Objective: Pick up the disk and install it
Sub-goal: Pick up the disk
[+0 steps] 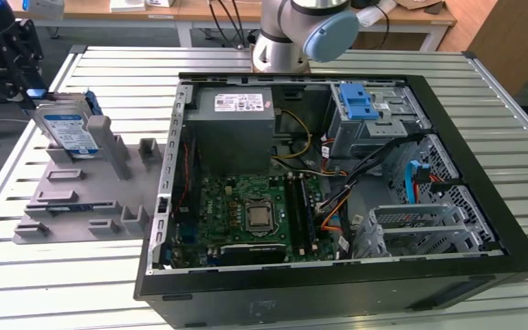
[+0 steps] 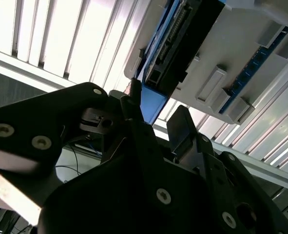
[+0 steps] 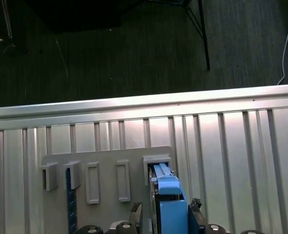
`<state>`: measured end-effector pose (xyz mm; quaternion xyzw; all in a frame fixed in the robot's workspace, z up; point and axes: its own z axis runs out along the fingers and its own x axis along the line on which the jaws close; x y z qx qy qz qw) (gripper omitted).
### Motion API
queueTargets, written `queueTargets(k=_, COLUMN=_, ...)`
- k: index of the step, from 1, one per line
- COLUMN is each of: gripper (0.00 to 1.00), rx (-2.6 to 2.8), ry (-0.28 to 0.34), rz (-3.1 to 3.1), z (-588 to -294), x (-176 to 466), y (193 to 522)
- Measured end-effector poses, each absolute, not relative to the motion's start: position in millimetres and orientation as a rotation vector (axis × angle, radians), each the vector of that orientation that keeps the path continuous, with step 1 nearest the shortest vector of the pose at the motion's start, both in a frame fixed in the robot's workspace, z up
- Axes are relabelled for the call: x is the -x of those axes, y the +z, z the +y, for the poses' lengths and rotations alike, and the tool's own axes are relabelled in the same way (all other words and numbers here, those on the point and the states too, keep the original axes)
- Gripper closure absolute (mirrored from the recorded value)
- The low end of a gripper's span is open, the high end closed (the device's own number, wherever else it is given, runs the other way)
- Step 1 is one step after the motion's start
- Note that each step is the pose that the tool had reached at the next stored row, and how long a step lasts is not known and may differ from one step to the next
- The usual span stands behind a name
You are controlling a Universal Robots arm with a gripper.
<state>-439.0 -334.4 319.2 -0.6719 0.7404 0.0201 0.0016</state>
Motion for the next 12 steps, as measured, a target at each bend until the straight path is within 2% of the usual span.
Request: queueTargets(k=12, gripper=0.51, rx=2.108, ry=0.063, rz=2.323, z=-330.8, x=440.1, y=303.0)
